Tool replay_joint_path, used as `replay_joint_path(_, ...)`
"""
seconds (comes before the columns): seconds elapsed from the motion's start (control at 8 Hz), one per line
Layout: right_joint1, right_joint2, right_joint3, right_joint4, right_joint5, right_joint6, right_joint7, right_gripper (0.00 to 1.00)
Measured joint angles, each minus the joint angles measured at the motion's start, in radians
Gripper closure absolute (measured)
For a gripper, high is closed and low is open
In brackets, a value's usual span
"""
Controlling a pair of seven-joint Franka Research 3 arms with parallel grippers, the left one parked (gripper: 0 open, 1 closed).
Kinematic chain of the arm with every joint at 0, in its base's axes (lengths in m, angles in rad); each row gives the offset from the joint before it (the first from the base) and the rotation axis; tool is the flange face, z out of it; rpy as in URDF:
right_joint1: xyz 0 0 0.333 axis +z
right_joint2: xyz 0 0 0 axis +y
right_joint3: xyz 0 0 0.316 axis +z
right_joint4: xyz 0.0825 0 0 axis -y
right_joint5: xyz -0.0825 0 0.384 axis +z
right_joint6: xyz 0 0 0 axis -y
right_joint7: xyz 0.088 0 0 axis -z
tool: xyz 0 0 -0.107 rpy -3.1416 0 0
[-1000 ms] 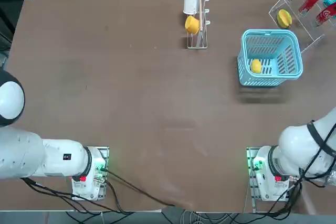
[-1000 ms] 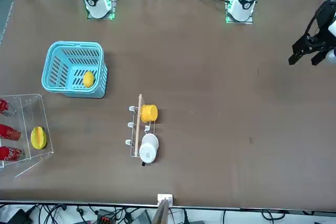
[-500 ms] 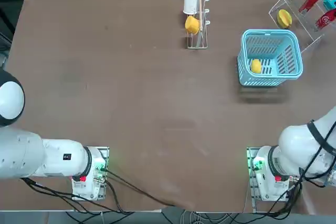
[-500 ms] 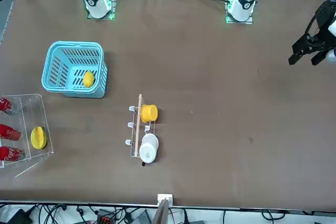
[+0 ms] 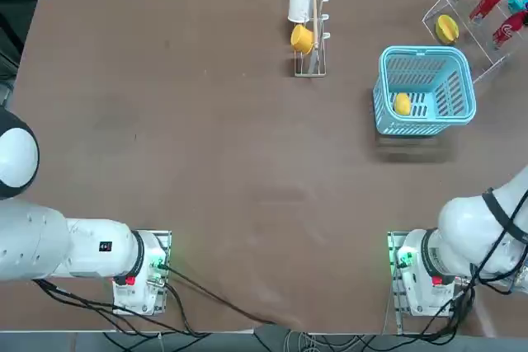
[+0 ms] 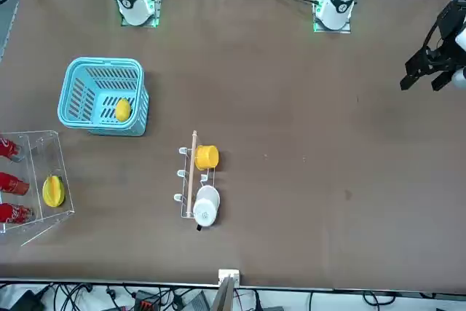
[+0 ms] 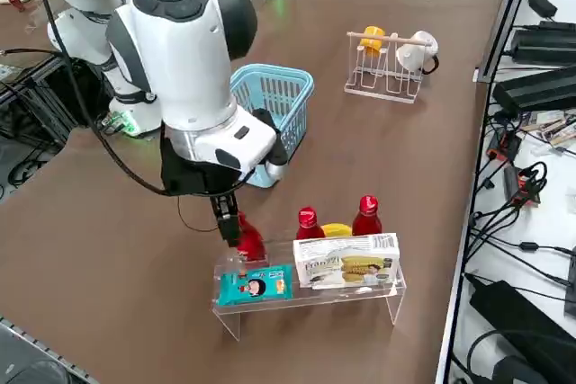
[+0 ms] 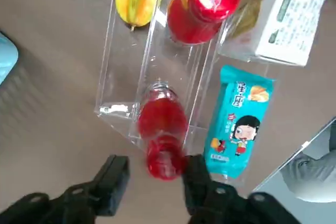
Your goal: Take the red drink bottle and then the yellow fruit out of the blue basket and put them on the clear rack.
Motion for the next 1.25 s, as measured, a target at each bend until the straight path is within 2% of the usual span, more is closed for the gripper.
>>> replay_joint_path(0.12, 0.0, 0.0, 0.001, 0.014, 0.0, 0.0, 0.0, 0.11)
replay_joint_path(0.25, 0.002, -0.001, 0.002, 0.032, 0.0, -0.005, 0.0, 0.0)
replay_joint_path(0.38, 0.003, -0.003, 0.006, 0.054, 0.0, -0.028, 0.017, 0.0)
replay_joint_path(0.62, 0.02, -0.022, 0.018, 0.124, 0.004, -0.167, 0.14, 0.0)
replay_joint_path(0.88, 0.068, -0.102, 0.023, 0.143, 0.048, -0.318, 0.339, 0.0)
replay_joint_path(1.0, 0.091, -0.157, 0.026, 0.108, 0.072, -0.353, 0.426, 0.01)
replay_joint_path(1.25, 0.143, -0.271, 0.03, -0.033, 0.086, -0.357, 0.577, 0.01)
